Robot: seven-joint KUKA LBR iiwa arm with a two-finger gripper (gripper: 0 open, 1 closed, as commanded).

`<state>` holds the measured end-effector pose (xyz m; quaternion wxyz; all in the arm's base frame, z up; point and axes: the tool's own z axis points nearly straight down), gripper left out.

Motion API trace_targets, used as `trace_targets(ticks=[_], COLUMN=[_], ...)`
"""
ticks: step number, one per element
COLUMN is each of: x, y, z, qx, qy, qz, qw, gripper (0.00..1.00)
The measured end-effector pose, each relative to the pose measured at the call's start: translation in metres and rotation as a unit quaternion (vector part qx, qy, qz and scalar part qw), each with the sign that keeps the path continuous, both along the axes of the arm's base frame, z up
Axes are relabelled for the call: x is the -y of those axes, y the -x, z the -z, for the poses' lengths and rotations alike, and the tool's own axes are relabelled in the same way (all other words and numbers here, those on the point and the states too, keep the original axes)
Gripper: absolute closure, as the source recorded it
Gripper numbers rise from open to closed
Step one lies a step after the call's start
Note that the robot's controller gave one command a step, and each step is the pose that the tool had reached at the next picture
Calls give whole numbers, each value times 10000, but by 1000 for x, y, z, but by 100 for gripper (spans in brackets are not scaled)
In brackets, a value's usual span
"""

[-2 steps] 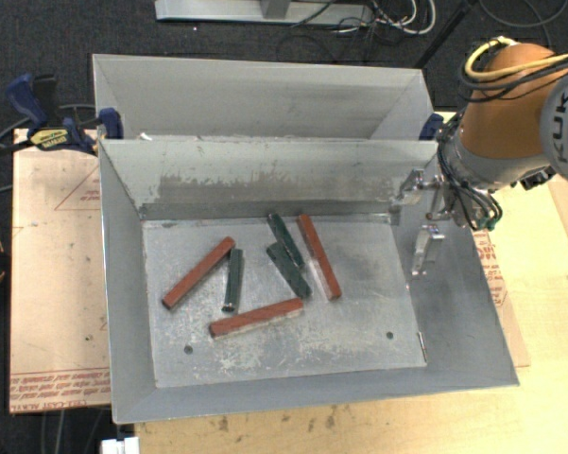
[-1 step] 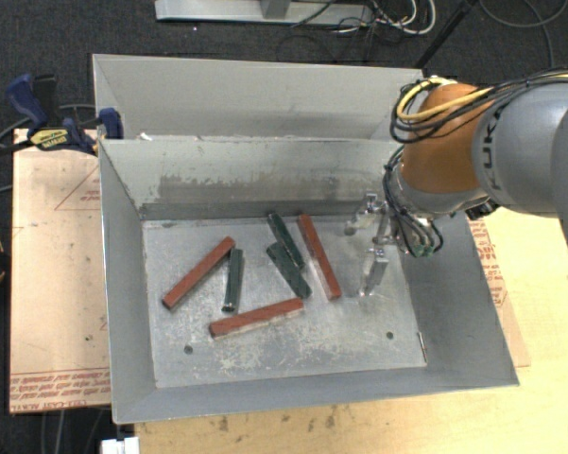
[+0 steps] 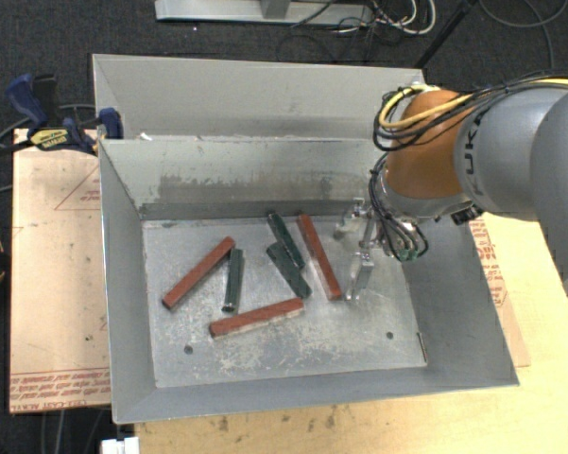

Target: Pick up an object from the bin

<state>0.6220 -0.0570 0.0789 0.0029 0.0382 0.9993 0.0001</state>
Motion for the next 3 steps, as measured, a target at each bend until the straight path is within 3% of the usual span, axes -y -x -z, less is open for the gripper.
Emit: trace_targets(ticks=[1,2,3], x=[-25,-80,-55], y=[6,28,11], z=[-12,-2,1], qx=[-21,-9,46], qy=[2,5,-8], qz=[-1392,-1771,-3043], qw=[9903,9842,9526], gripper=[0,0,100])
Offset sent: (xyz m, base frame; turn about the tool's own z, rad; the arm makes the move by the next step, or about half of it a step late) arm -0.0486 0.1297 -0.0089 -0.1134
